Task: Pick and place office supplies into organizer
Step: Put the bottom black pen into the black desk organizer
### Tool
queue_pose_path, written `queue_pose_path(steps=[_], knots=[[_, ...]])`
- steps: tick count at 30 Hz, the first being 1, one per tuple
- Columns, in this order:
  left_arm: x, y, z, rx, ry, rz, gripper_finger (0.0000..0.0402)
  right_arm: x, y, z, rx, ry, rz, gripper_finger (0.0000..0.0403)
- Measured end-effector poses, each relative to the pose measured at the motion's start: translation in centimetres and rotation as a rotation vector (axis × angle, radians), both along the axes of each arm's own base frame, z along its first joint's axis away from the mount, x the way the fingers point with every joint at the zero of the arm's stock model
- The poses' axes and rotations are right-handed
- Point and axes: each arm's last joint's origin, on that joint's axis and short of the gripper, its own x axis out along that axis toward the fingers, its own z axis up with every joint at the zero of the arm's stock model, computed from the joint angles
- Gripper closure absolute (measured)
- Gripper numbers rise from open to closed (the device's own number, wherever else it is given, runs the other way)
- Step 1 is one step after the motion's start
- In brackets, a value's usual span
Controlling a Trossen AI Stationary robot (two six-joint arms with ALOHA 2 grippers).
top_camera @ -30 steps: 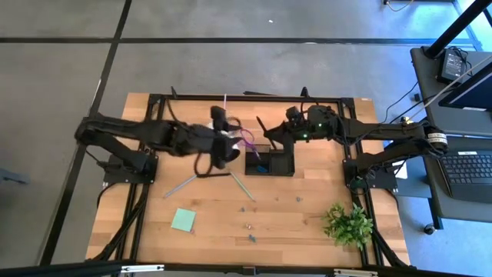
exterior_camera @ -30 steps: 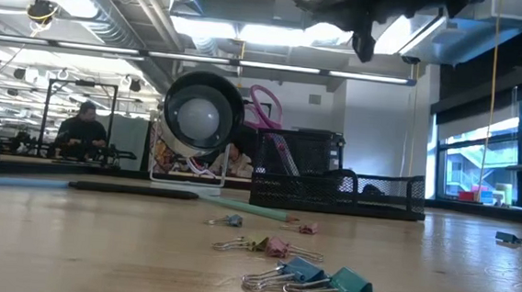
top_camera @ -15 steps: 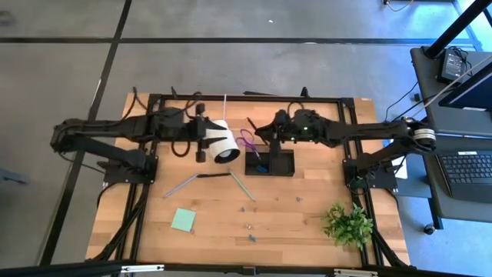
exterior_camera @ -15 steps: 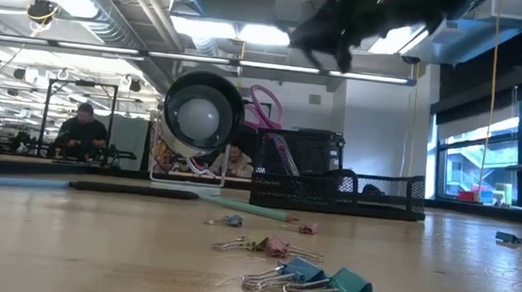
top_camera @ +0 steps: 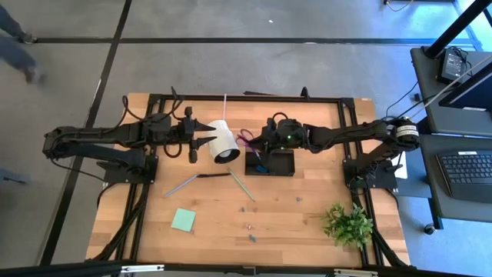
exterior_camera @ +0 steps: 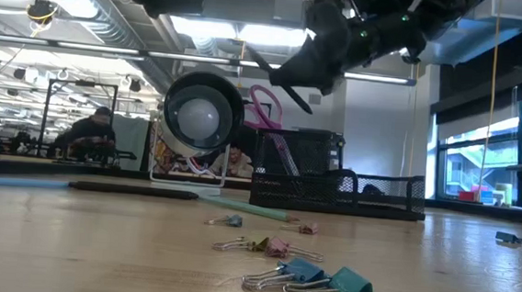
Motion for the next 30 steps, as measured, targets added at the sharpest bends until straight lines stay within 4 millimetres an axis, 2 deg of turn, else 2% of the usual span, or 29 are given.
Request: queue_pose_path(steps=[15,30], knots=[[0.0,0.0,-0.1,-0.003,0.006,0.004,0.0273,0.7,-0.1,-3.0,-0.030,0.128,0.016,0.0354],[0.0,0.0,-0.1,-0.025,0.005,0.010,0.0273,0.1,-0.2,-3.8,-0.046,0.237,-0.028,0.0354]])
